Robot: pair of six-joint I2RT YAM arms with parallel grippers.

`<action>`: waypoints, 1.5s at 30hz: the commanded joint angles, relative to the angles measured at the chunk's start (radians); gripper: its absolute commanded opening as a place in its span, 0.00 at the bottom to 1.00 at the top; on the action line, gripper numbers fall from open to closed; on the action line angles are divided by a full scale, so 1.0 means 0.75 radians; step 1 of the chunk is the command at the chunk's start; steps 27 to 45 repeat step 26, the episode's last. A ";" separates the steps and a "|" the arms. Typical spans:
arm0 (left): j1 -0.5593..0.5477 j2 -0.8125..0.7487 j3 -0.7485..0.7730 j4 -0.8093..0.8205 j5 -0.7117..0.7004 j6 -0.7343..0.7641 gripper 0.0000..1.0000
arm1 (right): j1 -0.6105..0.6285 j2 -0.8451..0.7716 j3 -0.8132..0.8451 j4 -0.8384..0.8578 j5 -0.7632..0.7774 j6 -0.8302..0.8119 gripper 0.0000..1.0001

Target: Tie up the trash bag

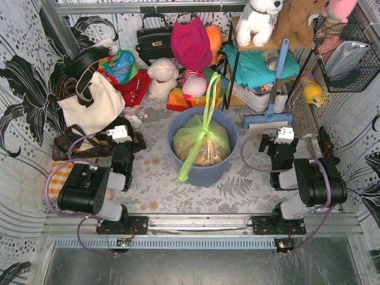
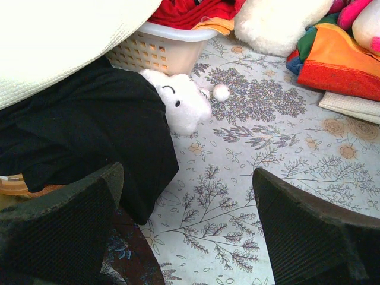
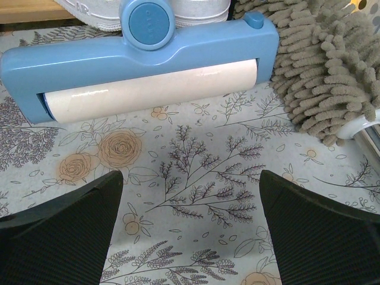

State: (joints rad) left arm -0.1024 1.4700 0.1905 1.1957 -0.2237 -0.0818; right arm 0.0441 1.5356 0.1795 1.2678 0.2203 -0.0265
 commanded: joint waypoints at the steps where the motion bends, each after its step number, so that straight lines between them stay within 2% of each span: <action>1: 0.010 -0.002 0.018 0.040 0.002 -0.006 0.98 | -0.010 0.006 0.011 0.070 -0.005 -0.010 0.97; 45: 0.013 -0.002 0.019 0.037 0.010 -0.006 0.98 | -0.010 0.006 0.013 0.064 -0.007 -0.009 0.97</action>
